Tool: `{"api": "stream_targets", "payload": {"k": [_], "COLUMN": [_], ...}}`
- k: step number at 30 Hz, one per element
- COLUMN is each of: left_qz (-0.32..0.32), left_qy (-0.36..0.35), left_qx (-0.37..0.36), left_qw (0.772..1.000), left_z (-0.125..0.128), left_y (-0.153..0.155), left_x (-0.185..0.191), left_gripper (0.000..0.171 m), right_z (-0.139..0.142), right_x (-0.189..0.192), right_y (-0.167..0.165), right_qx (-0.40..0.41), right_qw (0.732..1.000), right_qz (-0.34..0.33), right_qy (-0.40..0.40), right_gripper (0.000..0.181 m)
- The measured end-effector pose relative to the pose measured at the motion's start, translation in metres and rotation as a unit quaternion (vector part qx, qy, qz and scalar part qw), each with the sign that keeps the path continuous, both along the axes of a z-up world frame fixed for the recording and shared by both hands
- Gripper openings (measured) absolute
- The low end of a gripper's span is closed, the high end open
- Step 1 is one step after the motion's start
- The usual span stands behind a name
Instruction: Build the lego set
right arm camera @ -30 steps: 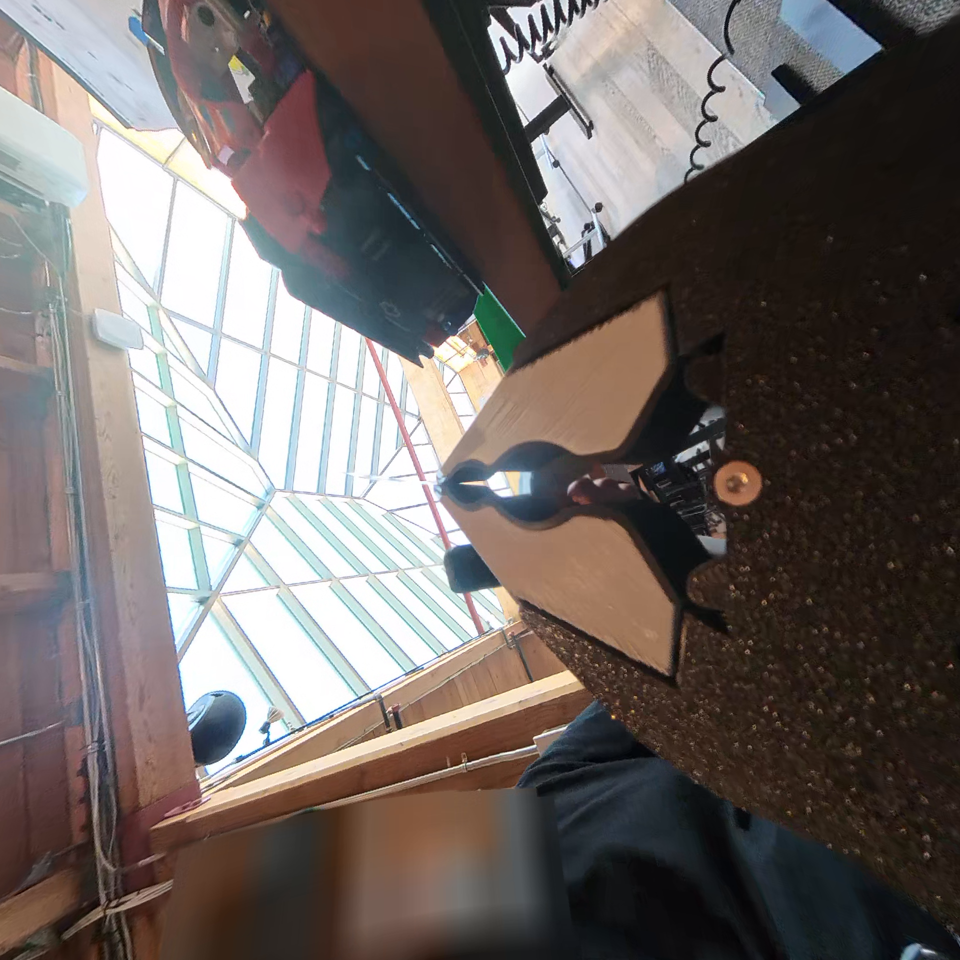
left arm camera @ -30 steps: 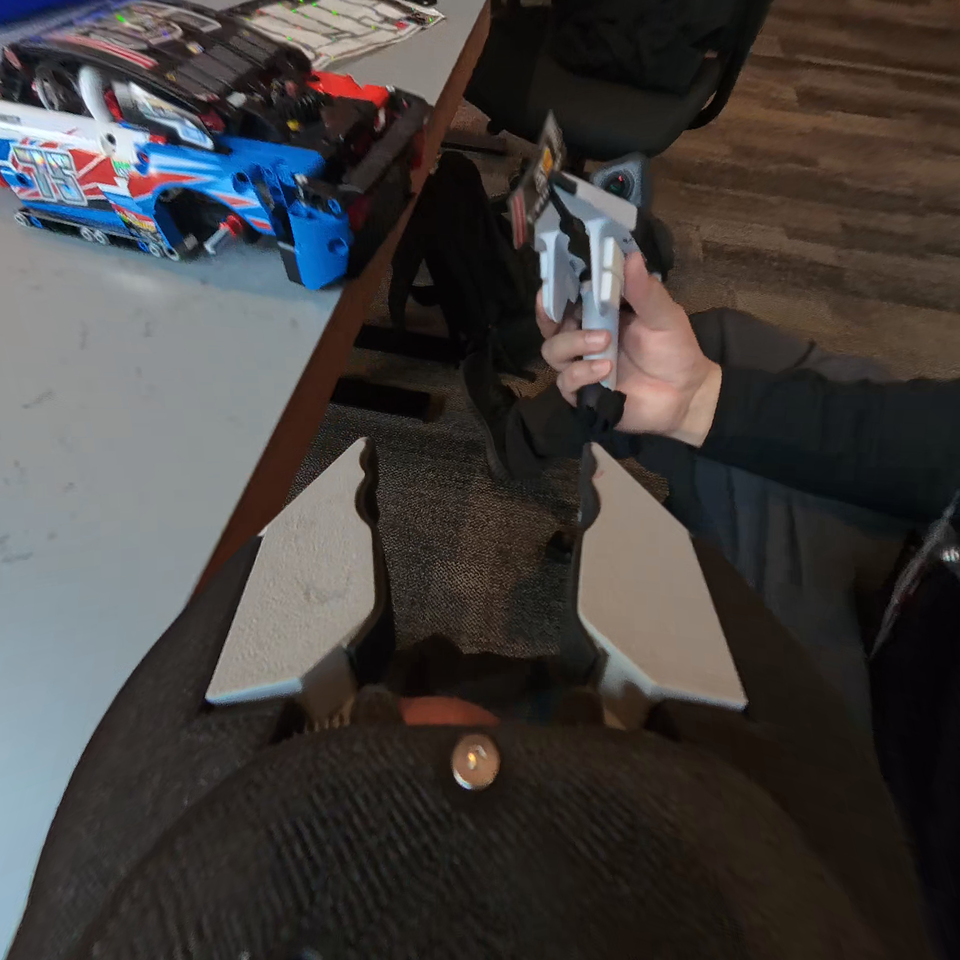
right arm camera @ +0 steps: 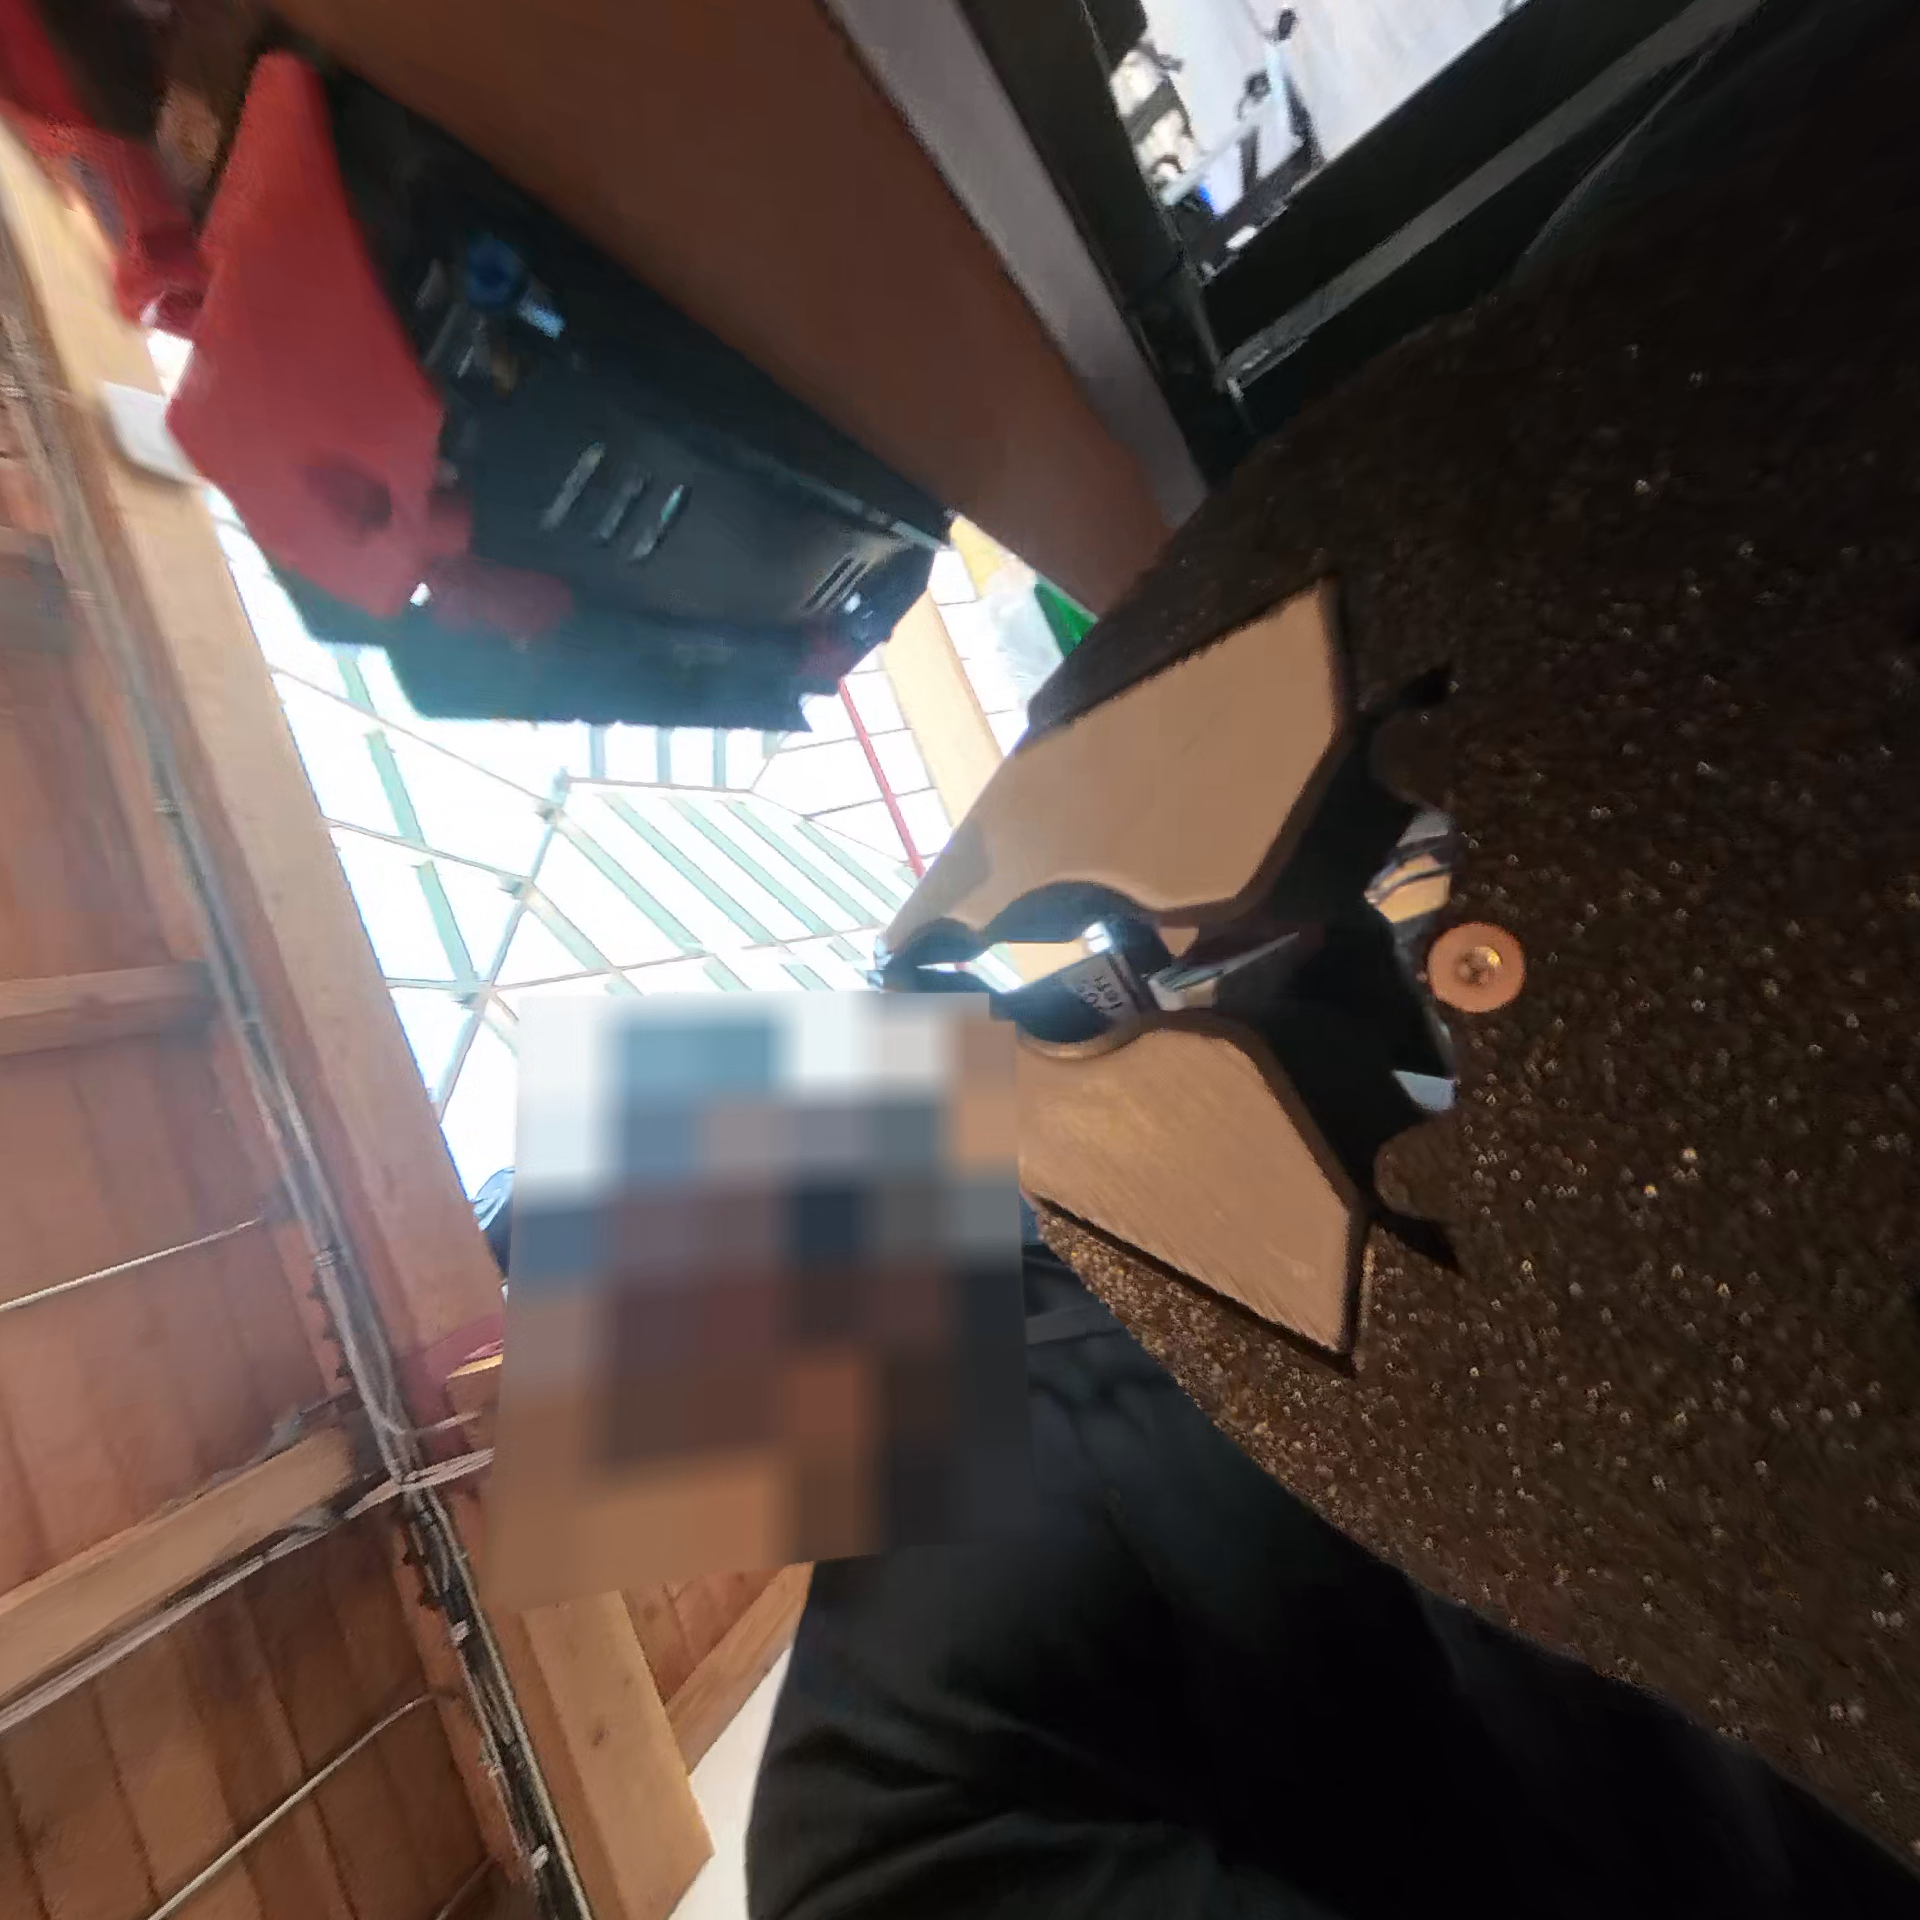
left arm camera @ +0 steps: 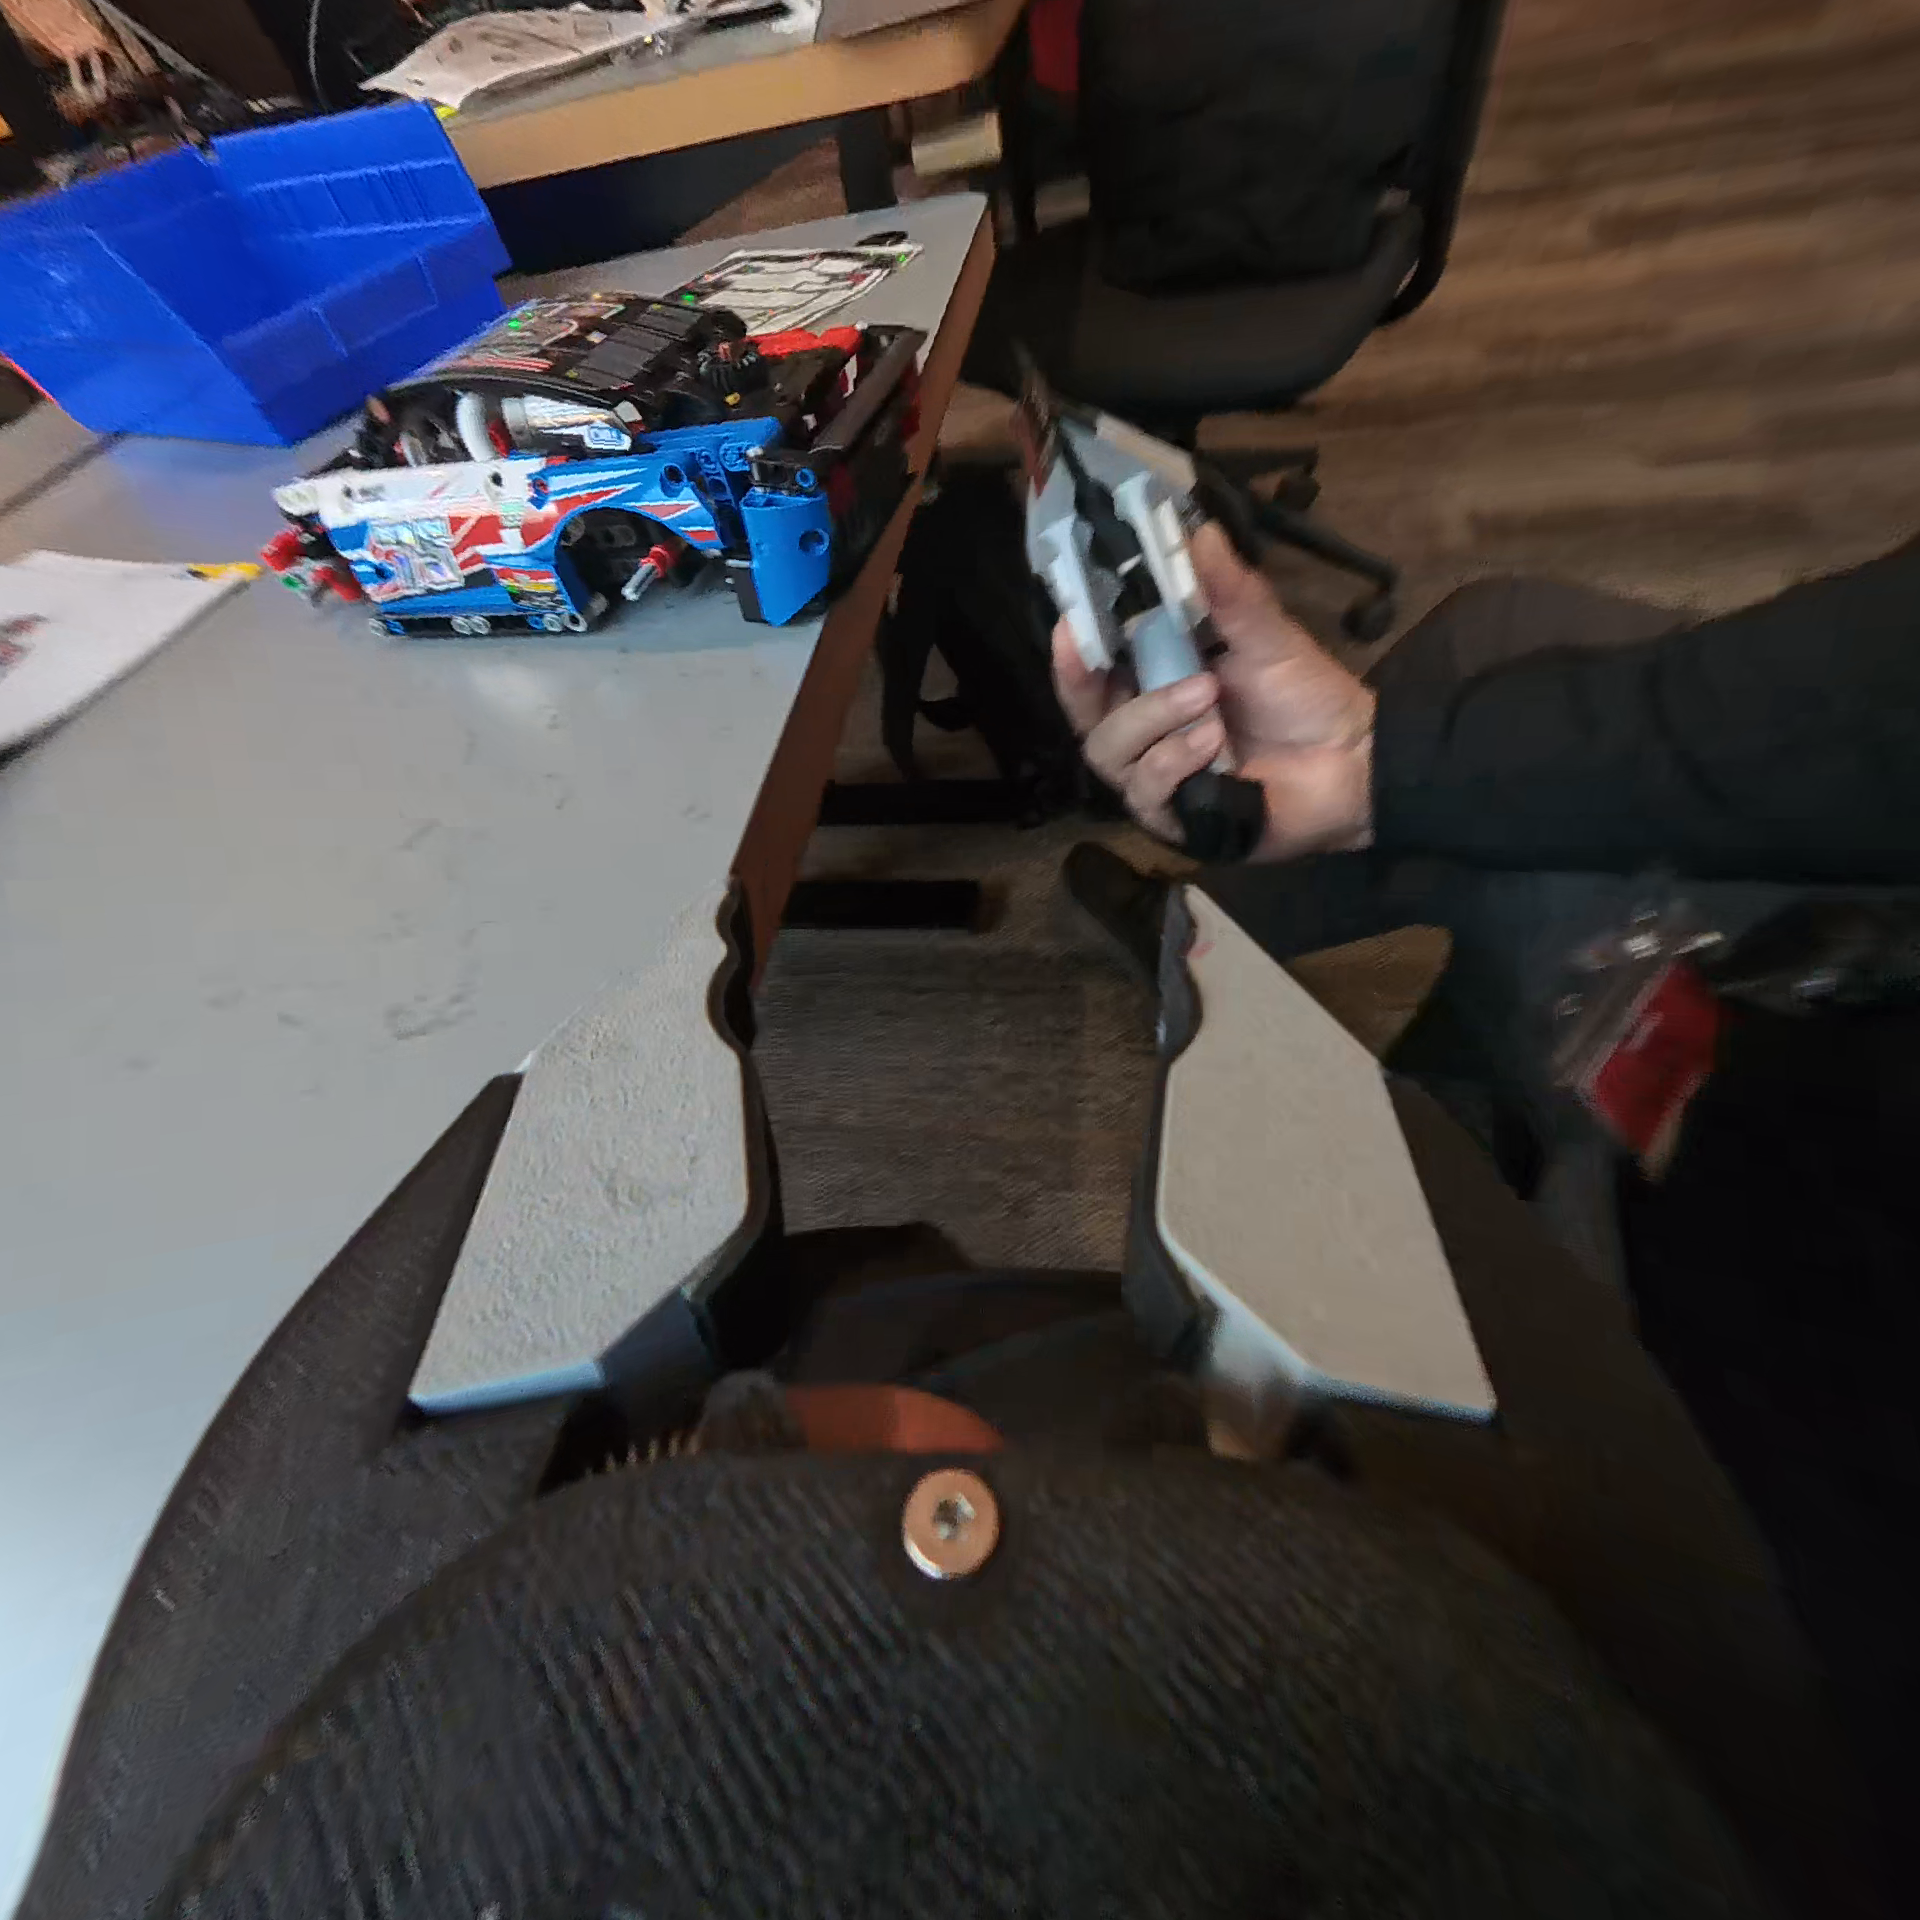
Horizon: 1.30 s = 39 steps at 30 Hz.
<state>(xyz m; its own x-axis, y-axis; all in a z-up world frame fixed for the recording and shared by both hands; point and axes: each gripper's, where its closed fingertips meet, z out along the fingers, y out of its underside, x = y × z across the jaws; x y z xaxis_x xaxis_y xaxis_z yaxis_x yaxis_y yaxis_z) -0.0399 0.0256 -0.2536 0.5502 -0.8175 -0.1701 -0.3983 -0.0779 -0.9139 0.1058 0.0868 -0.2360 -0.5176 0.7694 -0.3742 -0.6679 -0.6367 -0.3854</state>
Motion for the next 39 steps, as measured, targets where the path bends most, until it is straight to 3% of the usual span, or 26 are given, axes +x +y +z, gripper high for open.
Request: {"api": "stream_targets", "payload": {"k": [3, 6, 11, 14, 16, 18, 20, 22, 24, 27, 30, 33, 39], "left_qz": [0.003, -0.006, -0.024, -0.020, -0.009, -0.003, -0.046, -0.089, -0.112, -0.120, -0.112, -0.048, -0.036], "left_qy": [0.033, 0.033, 0.051, 0.040, 0.019, -0.037, -0.117, -0.178, -0.204, -0.237, -0.249, -0.262, -0.284], "left_qx": [0.032, -0.002, 0.027, 0.007, 0.018, 0.044, 0.057, 0.063, 0.062, 0.034, 0.022, 0.046, 0.063], "left_qw": [0.999, 0.999, 0.998, 0.999, 1.000, 0.998, 0.990, 0.978, 0.971, 0.964, 0.962, 0.963, 0.956], "left_z": [-0.008, -0.019, -0.010, -0.003, 0.016, 0.053, 0.087, 0.108, 0.112, 0.106, 0.102, 0.096, 0.102], "left_y": [0.008, 0.008, 0.000, -0.006, 0.002, 0.013, 0.017, 0.022, 0.036, 0.056, 0.060, 0.069, 0.070], "left_x": [-0.008, -0.006, 0.008, 0.005, -0.013, -0.045, -0.081, -0.119, -0.151, -0.178, -0.183, -0.193, -0.202], "left_gripper": [0.071, 0.076, 0.071, 0.075, 0.084, 0.085, 0.094, 0.091, 0.081, 0.079, 0.076, 0.074, 0.070], "right_z": [0.011, 0.016, 0.007, 0.005, 0.014, 0.028, 0.039, 0.047, 0.046, 0.036, 0.025, 0.015, 0.018], "right_x": [0.001, 0.005, 0.004, 0.005, 0.007, 0.008, 0.009, 0.020, 0.030, 0.045, 0.058, 0.066, 0.064], "right_y": [-0.003, -0.009, -0.025, -0.028, -0.028, -0.030, -0.028, -0.017, -0.002, 0.021, 0.040, 0.049, 0.051], "right_qx": [0.016, 0.021, 0.012, 0.008, 0.011, 0.033, 0.058, 0.063, 0.053, 0.017, -0.014, -0.027, -0.027], "right_qw": [0.999, 0.998, 0.997, 0.996, 0.997, 0.999, 0.998, 0.998, 0.998, 0.999, 0.998, 0.996, 0.991], "right_qz": [-0.037, -0.066, -0.071, -0.068, -0.061, -0.038, -0.022, -0.021, -0.021, -0.038, -0.064, -0.083, -0.123], "right_qy": [-0.006, 0.002, -0.037, -0.051, -0.034, -0.013, -0.013, 0.001, 0.005, -0.002, -0.014, -0.023, -0.038], "right_gripper": [0.000, 0.000, 0.000, 0.000, 0.000, 0.000, 0.000, 0.000, 0.000, 0.000, 0.000, 0.000, 0.000]}}
